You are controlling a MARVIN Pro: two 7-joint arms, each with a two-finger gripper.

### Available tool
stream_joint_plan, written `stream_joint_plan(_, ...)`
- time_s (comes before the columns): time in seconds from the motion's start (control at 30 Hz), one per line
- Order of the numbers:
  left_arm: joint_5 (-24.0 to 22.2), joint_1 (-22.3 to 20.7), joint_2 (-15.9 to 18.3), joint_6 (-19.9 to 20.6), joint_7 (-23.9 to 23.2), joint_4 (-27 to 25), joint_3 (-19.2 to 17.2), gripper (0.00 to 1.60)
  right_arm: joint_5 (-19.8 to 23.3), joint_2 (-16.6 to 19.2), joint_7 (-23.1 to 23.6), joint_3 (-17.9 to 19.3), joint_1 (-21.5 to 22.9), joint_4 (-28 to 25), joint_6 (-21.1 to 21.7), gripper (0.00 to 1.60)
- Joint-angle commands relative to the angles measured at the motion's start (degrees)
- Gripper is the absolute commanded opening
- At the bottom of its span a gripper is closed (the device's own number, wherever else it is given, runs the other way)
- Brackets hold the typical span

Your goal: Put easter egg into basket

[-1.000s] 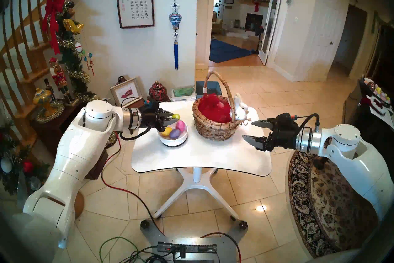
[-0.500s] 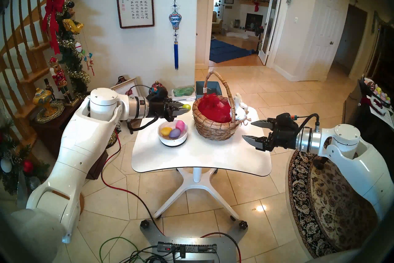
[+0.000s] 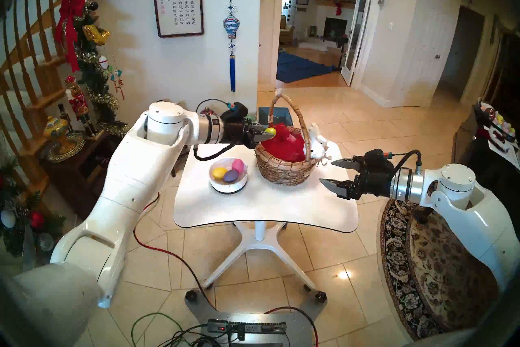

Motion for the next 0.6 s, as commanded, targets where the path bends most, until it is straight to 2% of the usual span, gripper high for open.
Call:
stream_joint_plan(0.0,0.21,-5.78,-4.46,-0.23,0.30,3.90,1.93,0.64,0.08,0.11,-0.06,0.44,0.15,-0.03,-0.09,1.60)
stream_joint_plan(0.2,0.33,-7.88,-6.79,-0.58,1.53,8.44,3.25,0.61,0.08,0.11,-0.06,0.45,0.14,-0.03,-0.09,1.60)
stream_joint_plan(0.47,0.56,-9.12,-7.39,-2.76,1.81,12.94,4.50,0.68,0.10,0.12,-0.07,0.49,0.10,-0.05,-0.10,1.60)
stream_joint_plan(0.53,0.54,-9.41,-7.48,-3.19,1.89,14.05,4.63,0.75,0.10,0.12,-0.07,0.50,0.09,-0.05,-0.10,1.60)
stream_joint_plan(0.57,0.53,-9.50,-7.37,-3.44,1.80,14.42,4.69,1.02,0.10,0.12,-0.07,0.50,0.09,-0.06,-0.10,1.60)
